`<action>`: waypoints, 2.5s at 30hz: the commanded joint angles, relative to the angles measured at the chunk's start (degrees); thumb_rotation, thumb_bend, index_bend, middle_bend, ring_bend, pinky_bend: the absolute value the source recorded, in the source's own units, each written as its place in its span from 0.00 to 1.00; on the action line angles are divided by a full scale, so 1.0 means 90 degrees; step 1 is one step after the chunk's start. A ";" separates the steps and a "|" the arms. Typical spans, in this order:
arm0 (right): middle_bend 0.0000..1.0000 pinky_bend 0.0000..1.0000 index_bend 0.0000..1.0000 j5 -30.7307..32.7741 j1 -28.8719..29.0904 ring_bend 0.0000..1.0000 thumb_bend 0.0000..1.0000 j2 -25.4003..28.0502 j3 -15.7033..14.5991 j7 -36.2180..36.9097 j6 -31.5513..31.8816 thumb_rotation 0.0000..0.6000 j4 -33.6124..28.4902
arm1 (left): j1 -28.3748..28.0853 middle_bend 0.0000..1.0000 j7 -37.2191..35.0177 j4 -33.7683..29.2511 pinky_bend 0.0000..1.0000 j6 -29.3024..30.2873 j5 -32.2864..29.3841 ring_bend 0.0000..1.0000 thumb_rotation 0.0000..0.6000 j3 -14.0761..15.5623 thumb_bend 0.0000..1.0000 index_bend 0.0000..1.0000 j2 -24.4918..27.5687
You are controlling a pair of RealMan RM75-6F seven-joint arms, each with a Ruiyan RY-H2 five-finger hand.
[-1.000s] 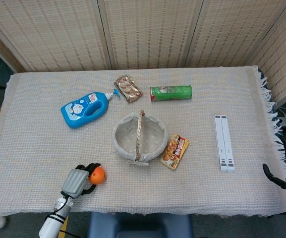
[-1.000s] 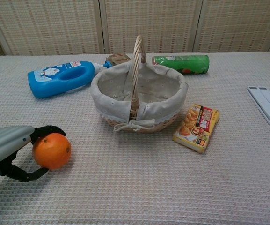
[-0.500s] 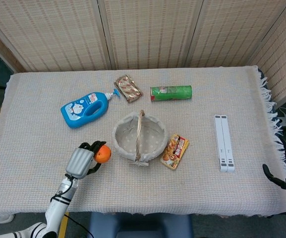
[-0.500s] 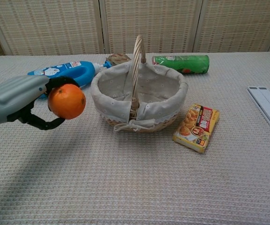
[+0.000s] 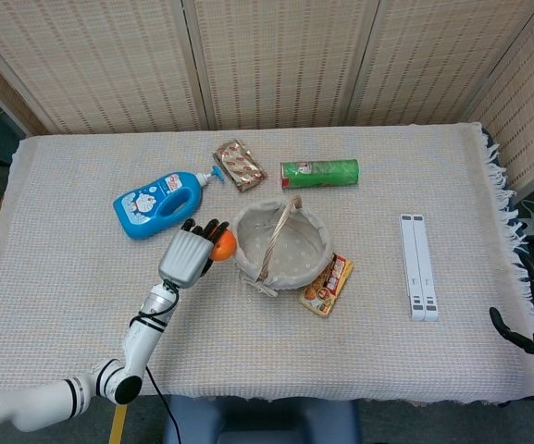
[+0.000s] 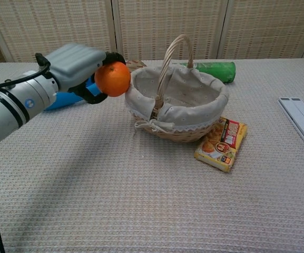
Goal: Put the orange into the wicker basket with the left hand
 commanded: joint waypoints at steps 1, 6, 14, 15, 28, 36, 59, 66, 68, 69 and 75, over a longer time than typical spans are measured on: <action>0.00 0.16 0.00 -0.0005 -0.0010 0.00 0.21 0.0012 -0.0005 0.0030 0.0010 1.00 0.0002 | -0.0098 0.31 0.0182 0.0091 0.32 -0.0005 -0.0116 0.48 1.00 -0.0014 0.38 0.42 -0.0023; 0.00 0.16 0.00 -0.0019 -0.0011 0.00 0.21 0.0025 -0.0016 0.0062 0.0006 1.00 0.0005 | -0.0245 0.31 0.0581 0.0465 0.32 0.0103 -0.0288 0.48 1.00 -0.0038 0.38 0.41 -0.0021; 0.00 0.16 0.00 -0.0028 0.0000 0.00 0.21 0.0012 -0.0036 -0.0008 -0.0021 1.00 0.0003 | -0.0433 0.30 0.0561 0.0983 0.33 0.0368 -0.0317 0.48 1.00 -0.0064 0.38 0.41 -0.0117; 0.00 0.16 0.00 -0.0023 0.0004 0.00 0.21 0.0013 -0.0037 -0.0013 -0.0032 1.00 0.0000 | -0.0459 0.30 0.0510 0.0964 0.33 0.0405 -0.0280 0.48 1.00 -0.0070 0.38 0.41 -0.0109; 0.00 0.16 0.00 -0.0033 0.0008 0.00 0.21 0.0038 -0.0057 0.0016 -0.0056 1.00 -0.0006 | -0.0560 0.30 -0.0518 -0.0852 0.34 0.0130 -0.0584 0.48 1.00 -0.0141 0.38 0.41 0.0277; 0.00 0.16 0.00 -0.0024 0.0008 0.00 0.21 0.0058 -0.0059 0.0049 -0.0068 1.00 0.0000 | -0.0745 0.21 -0.0190 -0.0859 0.32 0.0195 -0.0878 0.45 1.00 -0.0010 0.38 0.21 -0.0068; 0.00 0.16 0.00 -0.0042 0.0067 0.00 0.21 0.0079 -0.0050 0.0150 -0.0135 1.00 0.0061 | -0.0011 0.00 -0.0344 -0.1392 0.24 0.0874 -0.0254 0.23 1.00 0.1025 0.36 0.00 0.1213; 0.00 0.16 0.00 0.0108 0.0173 0.00 0.21 0.0039 0.0002 -0.0034 -0.0336 1.00 0.0030 | 0.1150 0.00 -0.1302 -0.1373 0.23 0.1491 -0.0121 0.23 1.00 0.1771 0.35 0.00 0.2408; 0.00 0.16 0.00 0.0087 0.0176 0.00 0.21 0.0014 -0.0007 -0.0091 -0.0323 1.00 0.0029 | 0.1481 0.00 -0.1621 -0.1252 0.23 0.1670 -0.0130 0.21 1.00 0.1932 0.35 0.00 0.2578; 0.00 0.16 0.00 0.0080 0.0172 0.00 0.21 0.0000 -0.0009 -0.0109 -0.0306 1.00 0.0032 | 0.1614 0.00 -0.1737 -0.1219 0.23 0.1743 -0.0127 0.20 1.00 0.1997 0.35 0.00 0.2631; 0.00 0.16 0.00 0.0064 0.0135 0.00 0.21 -0.0091 0.0001 -0.0211 -0.0176 1.00 0.0041 | 0.2146 0.00 -0.2320 -0.1072 0.22 0.2033 0.0304 0.17 1.00 0.2364 0.35 0.00 0.2808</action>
